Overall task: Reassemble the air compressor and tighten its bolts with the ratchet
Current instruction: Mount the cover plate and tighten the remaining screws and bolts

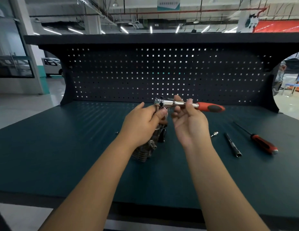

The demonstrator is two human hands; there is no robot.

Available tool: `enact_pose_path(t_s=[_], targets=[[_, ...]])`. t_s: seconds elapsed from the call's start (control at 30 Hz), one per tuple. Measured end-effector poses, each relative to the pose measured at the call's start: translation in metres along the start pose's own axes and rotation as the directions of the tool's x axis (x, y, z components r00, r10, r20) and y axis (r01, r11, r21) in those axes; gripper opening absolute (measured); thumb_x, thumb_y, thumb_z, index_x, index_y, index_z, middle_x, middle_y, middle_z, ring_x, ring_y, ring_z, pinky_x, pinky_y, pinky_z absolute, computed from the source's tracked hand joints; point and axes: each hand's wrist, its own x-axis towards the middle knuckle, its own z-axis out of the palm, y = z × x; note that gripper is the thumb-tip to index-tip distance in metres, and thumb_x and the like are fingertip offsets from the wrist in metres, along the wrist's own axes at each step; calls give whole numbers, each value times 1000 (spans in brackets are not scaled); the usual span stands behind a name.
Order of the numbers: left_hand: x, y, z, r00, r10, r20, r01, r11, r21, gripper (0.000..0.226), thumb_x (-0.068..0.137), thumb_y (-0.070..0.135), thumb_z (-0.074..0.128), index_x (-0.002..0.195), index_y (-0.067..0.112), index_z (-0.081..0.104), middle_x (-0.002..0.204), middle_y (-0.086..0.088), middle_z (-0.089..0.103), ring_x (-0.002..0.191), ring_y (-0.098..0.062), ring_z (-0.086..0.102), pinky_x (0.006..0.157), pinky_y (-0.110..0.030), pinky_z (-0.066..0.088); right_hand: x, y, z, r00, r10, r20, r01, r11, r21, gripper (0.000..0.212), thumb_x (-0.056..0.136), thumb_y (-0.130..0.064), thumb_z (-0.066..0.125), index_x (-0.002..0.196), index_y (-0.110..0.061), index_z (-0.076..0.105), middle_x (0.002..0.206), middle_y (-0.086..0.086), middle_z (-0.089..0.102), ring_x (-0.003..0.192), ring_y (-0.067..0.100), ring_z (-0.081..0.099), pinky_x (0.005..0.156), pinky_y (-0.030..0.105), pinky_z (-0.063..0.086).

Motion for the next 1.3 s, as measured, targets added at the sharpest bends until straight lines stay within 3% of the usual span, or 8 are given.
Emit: enact_pose_path(t_s=[0.23,0.47,0.63,0.77,0.87,1.0,1.2,1.3], targets=[[-2,4,-1,999,22,-42,-23,1000,-15,50,91,63,24,90,29,61,78,21,68,135,-27,37,104,-36,32,-43,33,-5,694,-673,256,719,636,-278,15,100,-18,42,110,-24,53,108,21,64,86,30,69,77,31,55],[-2,8,-5,999,8,-52,-6,998,55,25,86,38,37,64,29,47,62,18,37,110,-43,52,66,-33,26,-43,34,-24,416,-633,654,903,201,-379,26,86,4,62,106,-13,58,115,21,65,107,33,63,89,47,51],[0,4,-1,997,54,-62,-53,998,13,34,98,39,40,86,21,66,58,24,48,112,-26,56,87,-36,39,-43,25,-7,711,-641,290,703,638,-314,17,99,-16,49,97,-25,63,102,9,70,100,15,66,87,24,49],[3,-3,0,997,82,10,-82,995,62,42,97,47,33,95,23,67,85,14,69,126,-25,48,109,-42,32,-12,1,6,995,-53,-87,48,998,-49,24,105,-26,35,95,-12,52,82,3,75,85,17,68,82,31,50],[4,-6,3,997,67,25,-69,990,121,60,88,61,20,96,21,64,96,5,72,127,-26,48,111,-42,29,-3,-4,9,989,146,-19,-146,989,22,20,104,-22,35,97,-10,49,81,4,74,85,21,65,81,35,52],[2,-2,-1,998,61,-31,-58,995,82,43,96,50,34,94,24,69,71,22,62,119,-24,52,93,-33,41,-26,14,2,967,-255,12,255,963,-85,5,99,-15,48,101,-13,51,95,3,75,94,18,69,80,28,55],[1,8,2,992,50,-114,-39,994,103,39,94,38,45,56,30,42,43,34,48,79,26,42,57,-22,20,-53,38,-5,704,-682,197,698,615,-366,15,93,-4,56,99,-17,60,105,10,68,104,20,65,90,29,51],[3,9,1,993,9,-117,10,987,159,33,86,34,39,54,30,31,45,12,40,52,1,38,49,-24,19,-49,40,-13,616,-696,369,754,385,-532,12,92,-20,59,103,-23,61,111,2,65,110,22,60,96,42,48]])
